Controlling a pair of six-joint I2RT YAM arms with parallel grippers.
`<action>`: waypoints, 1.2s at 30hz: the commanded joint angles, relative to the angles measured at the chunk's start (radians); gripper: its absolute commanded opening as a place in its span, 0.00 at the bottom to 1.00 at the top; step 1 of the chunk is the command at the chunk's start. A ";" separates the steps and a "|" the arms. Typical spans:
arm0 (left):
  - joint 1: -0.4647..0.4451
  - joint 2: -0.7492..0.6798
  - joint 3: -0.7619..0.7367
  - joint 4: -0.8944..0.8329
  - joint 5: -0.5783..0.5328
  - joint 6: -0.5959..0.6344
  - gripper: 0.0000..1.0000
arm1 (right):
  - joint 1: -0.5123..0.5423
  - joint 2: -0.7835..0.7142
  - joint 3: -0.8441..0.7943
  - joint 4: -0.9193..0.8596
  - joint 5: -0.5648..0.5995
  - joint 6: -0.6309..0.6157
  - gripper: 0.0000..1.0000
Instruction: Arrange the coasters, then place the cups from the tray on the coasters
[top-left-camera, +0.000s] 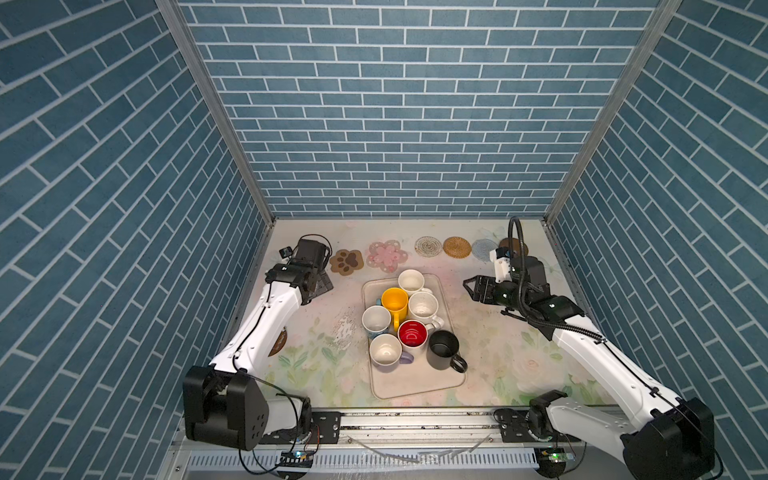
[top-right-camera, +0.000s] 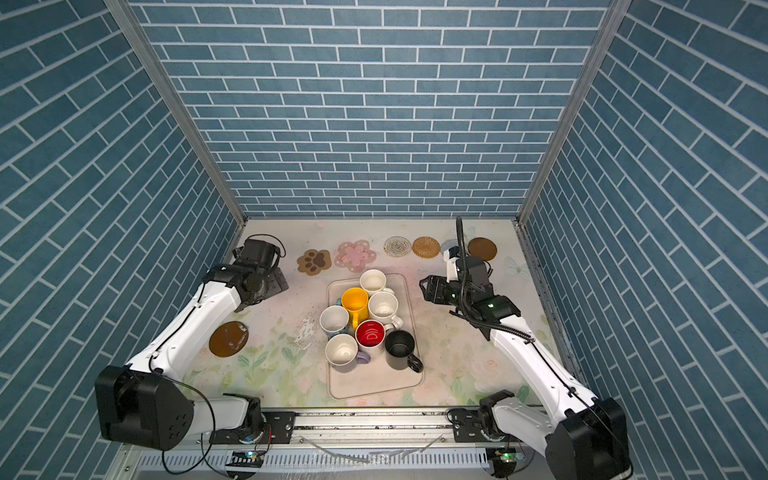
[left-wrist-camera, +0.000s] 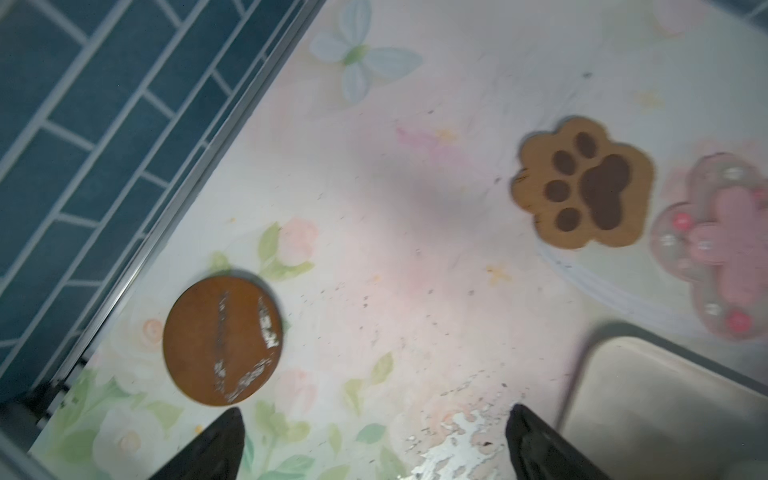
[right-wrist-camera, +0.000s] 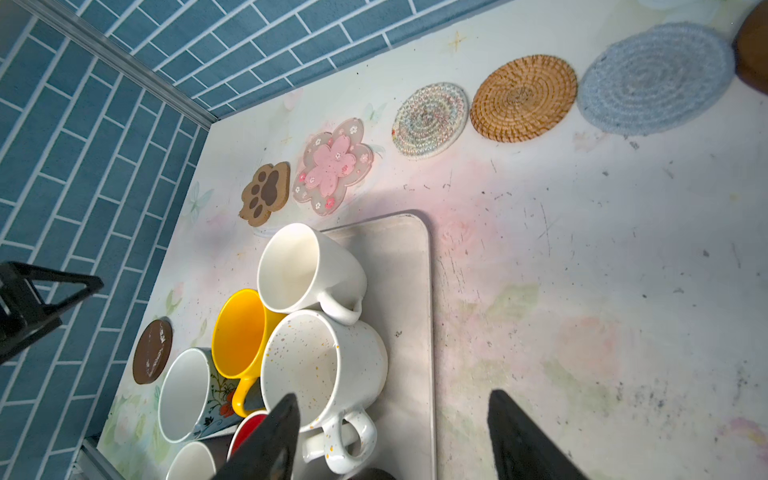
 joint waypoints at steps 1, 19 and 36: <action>0.027 -0.055 -0.101 -0.103 -0.068 -0.111 0.99 | -0.003 -0.019 -0.044 0.026 -0.018 0.051 0.72; 0.358 -0.199 -0.380 0.072 -0.008 -0.176 0.99 | -0.006 -0.018 -0.063 0.037 -0.057 0.031 0.72; 0.572 0.040 -0.463 0.381 0.204 -0.123 0.97 | -0.022 0.076 -0.007 0.051 -0.059 -0.007 0.72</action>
